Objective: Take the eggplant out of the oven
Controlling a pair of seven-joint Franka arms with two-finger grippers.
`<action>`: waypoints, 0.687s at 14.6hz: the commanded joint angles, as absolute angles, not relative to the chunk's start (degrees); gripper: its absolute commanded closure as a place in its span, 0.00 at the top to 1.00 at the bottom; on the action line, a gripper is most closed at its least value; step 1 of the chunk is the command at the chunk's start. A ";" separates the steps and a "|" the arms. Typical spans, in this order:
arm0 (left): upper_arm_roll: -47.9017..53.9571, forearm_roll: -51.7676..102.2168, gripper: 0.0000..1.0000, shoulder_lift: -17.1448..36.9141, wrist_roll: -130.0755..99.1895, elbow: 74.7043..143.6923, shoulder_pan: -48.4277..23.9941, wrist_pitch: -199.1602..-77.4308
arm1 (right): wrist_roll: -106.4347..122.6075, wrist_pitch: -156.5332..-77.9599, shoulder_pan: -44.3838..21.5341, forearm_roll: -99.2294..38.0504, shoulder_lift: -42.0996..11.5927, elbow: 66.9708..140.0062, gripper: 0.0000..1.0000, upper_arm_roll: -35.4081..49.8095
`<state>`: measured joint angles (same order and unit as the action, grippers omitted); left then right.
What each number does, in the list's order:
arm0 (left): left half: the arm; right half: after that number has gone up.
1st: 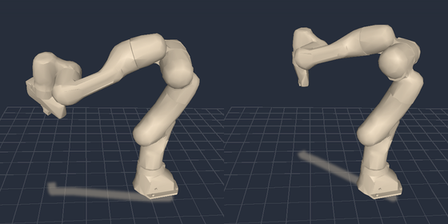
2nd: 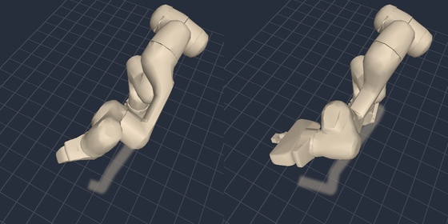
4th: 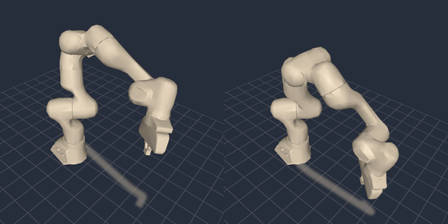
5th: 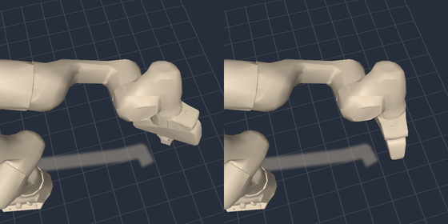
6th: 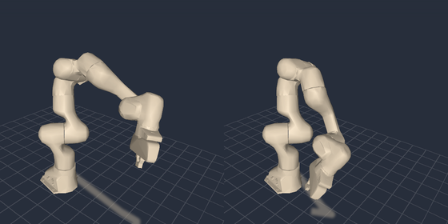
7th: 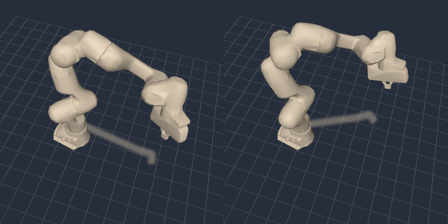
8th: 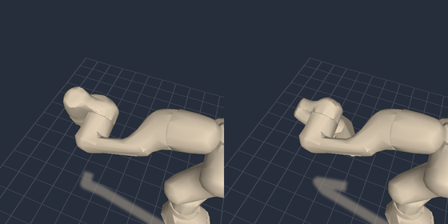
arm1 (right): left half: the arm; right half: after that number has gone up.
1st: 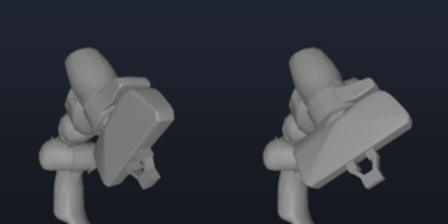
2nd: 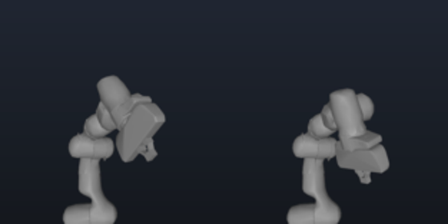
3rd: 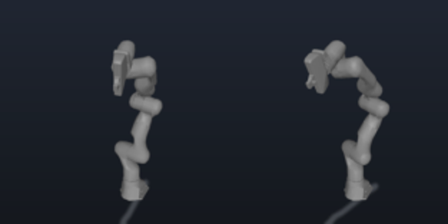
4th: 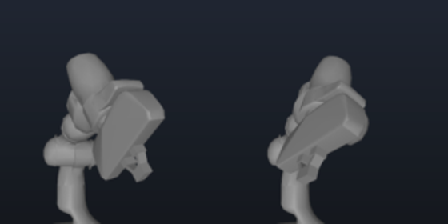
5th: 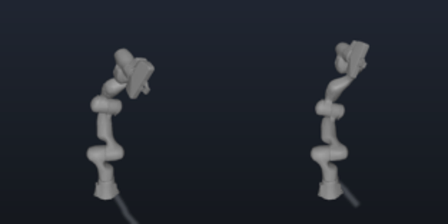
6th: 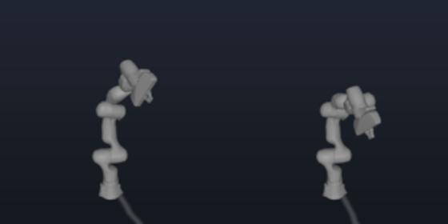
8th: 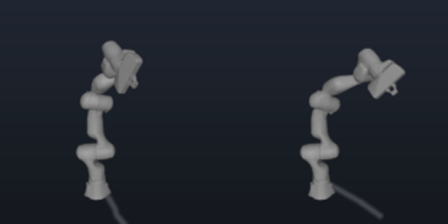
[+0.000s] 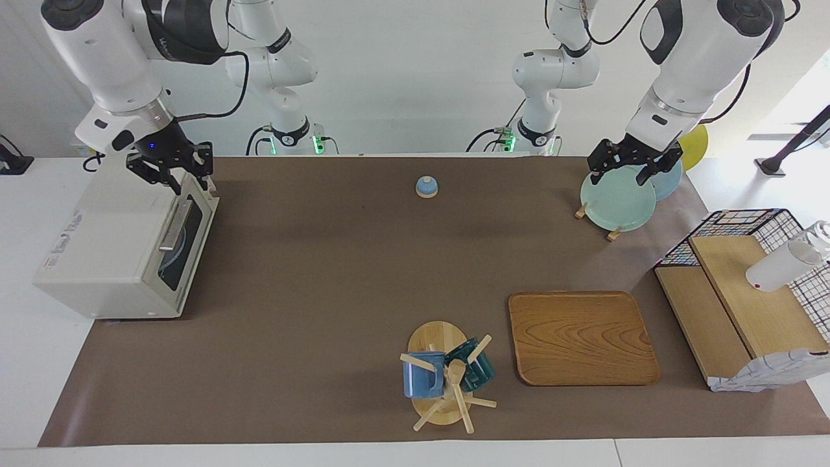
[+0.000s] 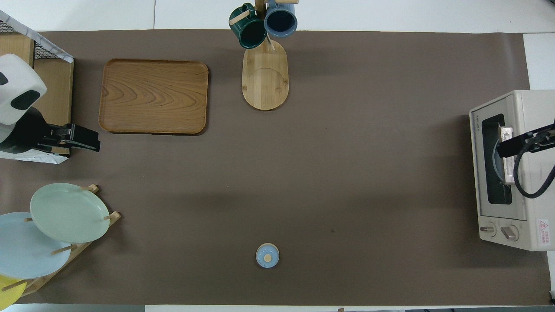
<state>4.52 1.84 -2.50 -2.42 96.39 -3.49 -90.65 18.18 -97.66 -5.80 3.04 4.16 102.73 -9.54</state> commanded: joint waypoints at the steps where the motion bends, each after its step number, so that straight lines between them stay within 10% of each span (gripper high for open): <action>1: 5.10 0.97 1.00 -2.90 -2.11 96.06 -2.81 -90.09 | 19.78 -102.30 -5.10 2.72 6.51 108.98 0.00 -10.11; 10: 5.10 0.97 1.00 -2.90 -2.20 96.15 -2.81 -90.09 | 6.77 -109.51 -1.41 8.43 4.66 115.58 0.00 -10.11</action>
<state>4.52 1.84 -2.50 -2.42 96.39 -3.49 -90.65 8.61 -108.07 -1.78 6.51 4.47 114.06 -10.36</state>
